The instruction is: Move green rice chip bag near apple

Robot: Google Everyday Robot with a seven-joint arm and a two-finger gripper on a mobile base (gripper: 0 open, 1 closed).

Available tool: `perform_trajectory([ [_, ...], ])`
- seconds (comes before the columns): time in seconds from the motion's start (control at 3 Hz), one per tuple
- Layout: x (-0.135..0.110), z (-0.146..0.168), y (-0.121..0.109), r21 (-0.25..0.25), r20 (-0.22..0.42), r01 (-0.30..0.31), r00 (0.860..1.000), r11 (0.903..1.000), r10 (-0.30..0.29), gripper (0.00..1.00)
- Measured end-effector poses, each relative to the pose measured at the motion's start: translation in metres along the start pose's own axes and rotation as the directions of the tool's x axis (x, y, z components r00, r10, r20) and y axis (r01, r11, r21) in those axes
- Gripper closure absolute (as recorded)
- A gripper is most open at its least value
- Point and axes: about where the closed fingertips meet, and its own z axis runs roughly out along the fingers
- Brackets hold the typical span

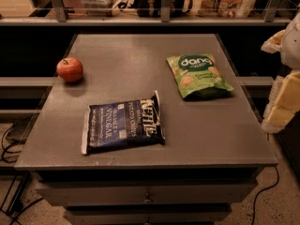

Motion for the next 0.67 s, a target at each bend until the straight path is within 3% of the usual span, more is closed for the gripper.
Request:
perform_trajectory([
  [0.33, 0.000, 0.000, 0.000, 0.000, 0.000, 0.000, 1.000, 1.0000, 0.000, 0.00],
  [0.67, 0.003, 0.002, -0.014, 0.023, 0.076, -0.087, 0.993, 0.9959, 0.085, 0.00],
])
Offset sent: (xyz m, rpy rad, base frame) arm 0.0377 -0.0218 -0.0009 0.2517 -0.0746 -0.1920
